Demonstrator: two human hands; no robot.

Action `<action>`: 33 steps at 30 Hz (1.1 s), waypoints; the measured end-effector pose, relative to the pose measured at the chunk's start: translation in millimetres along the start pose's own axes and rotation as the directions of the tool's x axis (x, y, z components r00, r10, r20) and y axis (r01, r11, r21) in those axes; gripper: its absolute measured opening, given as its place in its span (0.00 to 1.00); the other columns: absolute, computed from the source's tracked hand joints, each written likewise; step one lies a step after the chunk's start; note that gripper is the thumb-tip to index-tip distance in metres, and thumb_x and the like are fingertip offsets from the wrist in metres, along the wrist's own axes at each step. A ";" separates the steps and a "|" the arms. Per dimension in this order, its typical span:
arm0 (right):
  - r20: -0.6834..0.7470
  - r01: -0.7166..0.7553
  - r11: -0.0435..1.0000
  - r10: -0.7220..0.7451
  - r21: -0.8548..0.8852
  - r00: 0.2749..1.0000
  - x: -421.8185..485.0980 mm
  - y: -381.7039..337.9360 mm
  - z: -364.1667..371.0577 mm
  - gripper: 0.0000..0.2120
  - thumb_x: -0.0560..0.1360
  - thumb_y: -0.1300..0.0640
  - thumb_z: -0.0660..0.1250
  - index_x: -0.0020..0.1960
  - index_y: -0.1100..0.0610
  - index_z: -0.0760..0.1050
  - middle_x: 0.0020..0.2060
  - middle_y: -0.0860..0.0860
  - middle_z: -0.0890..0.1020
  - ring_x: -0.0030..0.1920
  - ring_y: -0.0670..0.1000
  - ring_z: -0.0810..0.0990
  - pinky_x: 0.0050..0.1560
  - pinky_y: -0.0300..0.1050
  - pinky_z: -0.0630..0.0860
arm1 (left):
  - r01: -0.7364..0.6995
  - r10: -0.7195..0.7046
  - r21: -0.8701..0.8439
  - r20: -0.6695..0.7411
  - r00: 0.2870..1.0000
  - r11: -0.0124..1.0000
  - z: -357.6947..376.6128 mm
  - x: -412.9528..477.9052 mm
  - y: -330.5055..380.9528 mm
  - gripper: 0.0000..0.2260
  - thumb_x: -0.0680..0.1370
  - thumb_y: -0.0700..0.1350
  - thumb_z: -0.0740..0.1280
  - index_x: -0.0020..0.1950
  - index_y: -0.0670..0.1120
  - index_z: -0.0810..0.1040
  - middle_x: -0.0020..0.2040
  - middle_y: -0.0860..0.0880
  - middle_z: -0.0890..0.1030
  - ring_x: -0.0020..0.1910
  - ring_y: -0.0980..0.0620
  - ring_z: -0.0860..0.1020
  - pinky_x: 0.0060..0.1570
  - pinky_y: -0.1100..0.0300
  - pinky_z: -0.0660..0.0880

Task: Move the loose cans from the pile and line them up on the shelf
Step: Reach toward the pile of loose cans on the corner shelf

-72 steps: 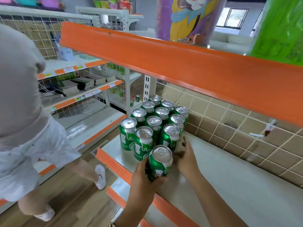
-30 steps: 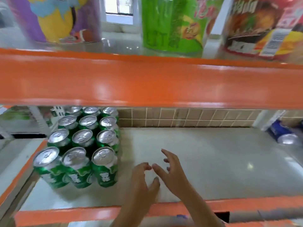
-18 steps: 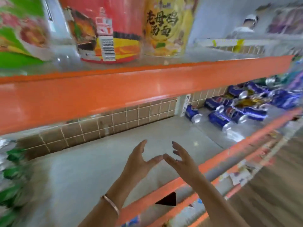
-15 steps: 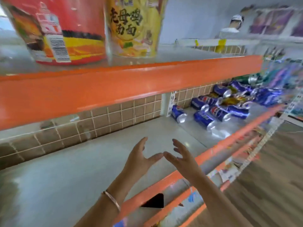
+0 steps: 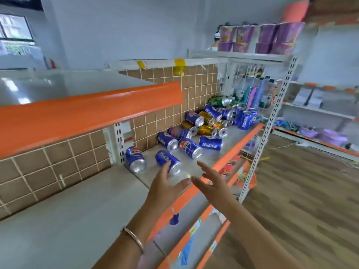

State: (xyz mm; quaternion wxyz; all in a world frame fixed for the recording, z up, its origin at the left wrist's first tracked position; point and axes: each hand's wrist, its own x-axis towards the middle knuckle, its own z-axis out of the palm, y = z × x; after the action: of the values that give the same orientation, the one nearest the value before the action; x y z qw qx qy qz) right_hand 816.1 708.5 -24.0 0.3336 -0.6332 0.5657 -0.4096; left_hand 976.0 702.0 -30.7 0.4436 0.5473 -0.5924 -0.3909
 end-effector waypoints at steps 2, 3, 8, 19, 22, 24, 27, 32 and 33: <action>-0.033 -0.023 1.000 0.024 0.019 0.999 13.3 16.5 -22.1 0.26 0.76 0.50 0.67 0.72 0.47 0.65 0.63 0.45 0.71 0.61 0.45 0.71 0.66 0.47 0.70 | -0.003 0.002 0.009 0.032 0.999 1.000 28.5 22.7 4.7 0.37 0.67 0.59 0.74 0.71 0.50 0.64 0.69 0.52 0.69 0.68 0.52 0.68 0.64 0.55 0.69; -0.038 -0.049 0.998 0.050 0.029 0.998 16.6 18.7 -24.9 0.26 0.76 0.50 0.67 0.72 0.47 0.64 0.63 0.46 0.71 0.62 0.46 0.71 0.65 0.46 0.70 | 0.001 -0.001 0.010 0.023 1.000 1.000 33.3 27.7 6.4 0.37 0.67 0.57 0.74 0.72 0.50 0.64 0.69 0.51 0.69 0.68 0.52 0.69 0.63 0.56 0.70; -0.110 -0.106 0.993 0.112 0.055 0.988 64.2 54.1 -68.6 0.24 0.76 0.50 0.66 0.71 0.47 0.65 0.64 0.47 0.71 0.62 0.48 0.72 0.65 0.48 0.70 | -0.051 0.048 0.032 0.071 0.996 0.998 91.5 88.4 17.9 0.35 0.70 0.53 0.73 0.73 0.51 0.61 0.67 0.51 0.70 0.67 0.52 0.69 0.58 0.61 0.67; -0.088 -0.108 0.991 0.115 0.077 0.989 222.6 91.4 -138.4 0.21 0.81 0.54 0.59 0.72 0.51 0.63 0.62 0.45 0.70 0.58 0.43 0.71 0.56 0.35 0.66 | 0.002 0.009 -0.114 0.094 0.995 0.993 184.0 247.8 45.0 0.29 0.73 0.48 0.72 0.71 0.46 0.65 0.61 0.48 0.76 0.57 0.53 0.76 0.57 0.59 0.73; -0.084 -0.116 0.982 0.129 0.148 0.988 258.3 102.6 -148.3 0.19 0.80 0.53 0.59 0.71 0.50 0.65 0.63 0.44 0.72 0.61 0.43 0.72 0.58 0.35 0.65 | 0.008 -0.002 -0.074 0.075 0.997 0.997 194.7 281.1 55.2 0.26 0.73 0.50 0.70 0.69 0.47 0.67 0.57 0.51 0.76 0.57 0.54 0.76 0.52 0.65 0.70; -0.057 -0.107 0.981 0.117 0.159 0.991 277.7 108.0 -154.4 0.15 0.80 0.54 0.59 0.67 0.48 0.68 0.61 0.43 0.74 0.59 0.41 0.73 0.53 0.31 0.68 | 0.043 -0.039 -0.037 0.090 0.995 0.998 201.0 298.0 58.5 0.22 0.74 0.53 0.69 0.66 0.49 0.69 0.55 0.53 0.77 0.57 0.54 0.76 0.55 0.61 0.71; -0.004 -0.081 0.977 0.084 0.198 0.996 313.2 115.4 -166.0 0.10 0.81 0.55 0.59 0.53 0.39 0.69 0.51 0.38 0.77 0.50 0.36 0.75 0.44 0.25 0.70 | 0.185 -0.173 -0.123 0.101 0.980 0.975 212.0 330.4 64.3 0.15 0.75 0.51 0.68 0.60 0.51 0.73 0.52 0.53 0.80 0.54 0.53 0.78 0.59 0.54 0.75; 0.081 -0.093 0.975 0.078 0.202 0.994 382.8 135.3 -193.7 0.10 0.80 0.57 0.60 0.48 0.42 0.71 0.44 0.42 0.78 0.47 0.43 0.78 0.46 0.29 0.73 | 0.391 -0.361 -0.436 0.152 0.920 0.811 240.7 399.4 82.2 0.06 0.77 0.41 0.66 0.53 0.42 0.78 0.48 0.42 0.82 0.50 0.46 0.81 0.51 0.55 0.77; 0.088 -0.099 0.971 0.082 0.217 0.993 398.7 139.0 -202.3 0.09 0.80 0.56 0.61 0.48 0.42 0.72 0.45 0.42 0.78 0.48 0.44 0.78 0.48 0.32 0.73 | 0.399 -0.368 -0.488 0.162 0.915 0.776 247.4 416.7 85.5 0.05 0.77 0.41 0.66 0.52 0.41 0.77 0.48 0.41 0.82 0.50 0.45 0.81 0.51 0.54 0.77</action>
State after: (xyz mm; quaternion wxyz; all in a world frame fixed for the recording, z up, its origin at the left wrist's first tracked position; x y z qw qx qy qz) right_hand 582.9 303.2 -1.4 0.4420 -0.5814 0.5315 -0.4292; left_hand 711.2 289.9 16.6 0.4665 0.5072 -0.3555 -0.6315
